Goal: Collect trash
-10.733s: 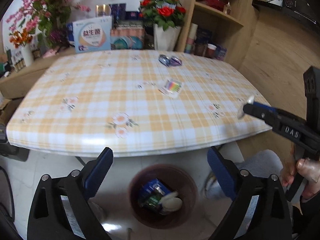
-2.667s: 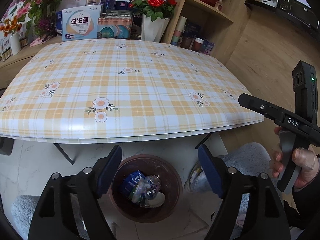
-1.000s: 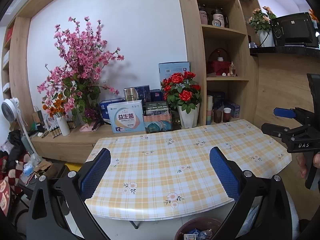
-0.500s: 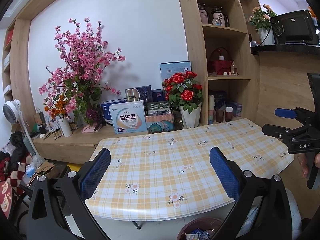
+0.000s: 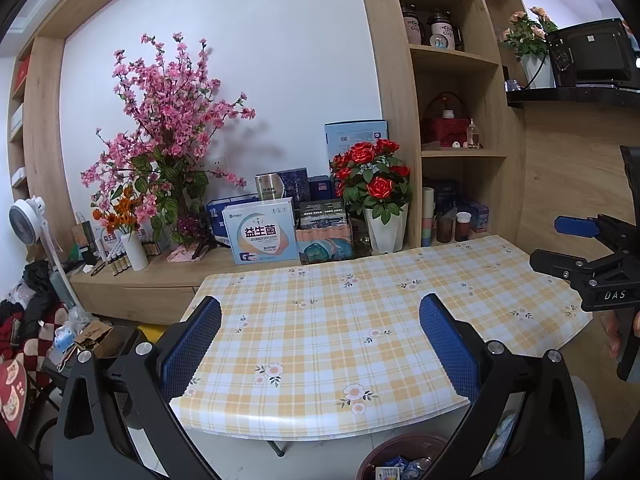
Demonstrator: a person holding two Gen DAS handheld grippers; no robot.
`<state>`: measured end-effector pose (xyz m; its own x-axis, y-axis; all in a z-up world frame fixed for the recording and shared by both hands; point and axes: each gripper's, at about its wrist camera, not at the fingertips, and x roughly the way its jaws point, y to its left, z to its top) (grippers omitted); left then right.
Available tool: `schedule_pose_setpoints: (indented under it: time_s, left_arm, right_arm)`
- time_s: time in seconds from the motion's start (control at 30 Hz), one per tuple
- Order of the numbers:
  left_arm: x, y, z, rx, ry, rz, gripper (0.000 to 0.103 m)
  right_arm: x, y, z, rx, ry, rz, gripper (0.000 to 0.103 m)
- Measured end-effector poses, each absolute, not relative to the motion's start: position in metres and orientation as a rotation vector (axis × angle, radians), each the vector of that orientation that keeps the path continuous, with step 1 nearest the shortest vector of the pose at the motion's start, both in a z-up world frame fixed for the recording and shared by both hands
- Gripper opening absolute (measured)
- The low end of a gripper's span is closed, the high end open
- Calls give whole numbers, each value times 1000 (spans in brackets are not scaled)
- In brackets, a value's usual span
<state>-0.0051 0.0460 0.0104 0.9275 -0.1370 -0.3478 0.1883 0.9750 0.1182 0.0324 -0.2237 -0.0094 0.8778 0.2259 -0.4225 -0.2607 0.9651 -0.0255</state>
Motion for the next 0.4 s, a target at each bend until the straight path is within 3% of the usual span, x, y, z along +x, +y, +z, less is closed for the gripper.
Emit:
schedule_pose_setpoints:
  time_s: [0.4]
  left_arm:
    - [-1, 49, 6, 135, 369, -152, 97]
  right_arm:
    - [33, -219, -15, -85, 443, 255, 97]
